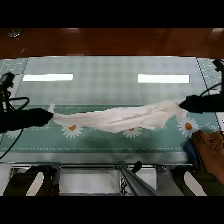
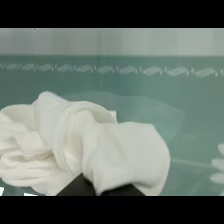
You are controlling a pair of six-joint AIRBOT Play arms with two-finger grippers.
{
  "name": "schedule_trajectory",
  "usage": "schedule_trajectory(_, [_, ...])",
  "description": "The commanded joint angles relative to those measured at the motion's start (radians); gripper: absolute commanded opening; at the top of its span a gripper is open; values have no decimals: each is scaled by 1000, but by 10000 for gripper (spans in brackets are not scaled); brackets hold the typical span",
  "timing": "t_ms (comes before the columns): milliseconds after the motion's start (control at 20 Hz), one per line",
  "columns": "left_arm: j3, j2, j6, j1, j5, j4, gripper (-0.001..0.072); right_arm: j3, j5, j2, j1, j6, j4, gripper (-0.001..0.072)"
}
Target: Fold the shirts.
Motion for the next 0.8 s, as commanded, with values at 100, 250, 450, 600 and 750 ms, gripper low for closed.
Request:
schedule_trajectory(100, [-171,0,5,-2,113,-15,21,42,-405,-283,14,12,81,22])
schedule_trajectory(250, [-195,0,6,-2,208,-68,22,66,-439,-432,14,-29,311,22])
schedule_trajectory(450, [-199,-31,5,-2,267,-73,22,65,-410,-533,14,-100,421,170])
schedule_trajectory(600, [-199,-66,6,-2,264,-77,21,66,-268,-532,9,-268,413,405])
schedule_trajectory(750, [-199,-77,6,-2,264,-77,21,66,-135,-483,-30,-323,414,454])
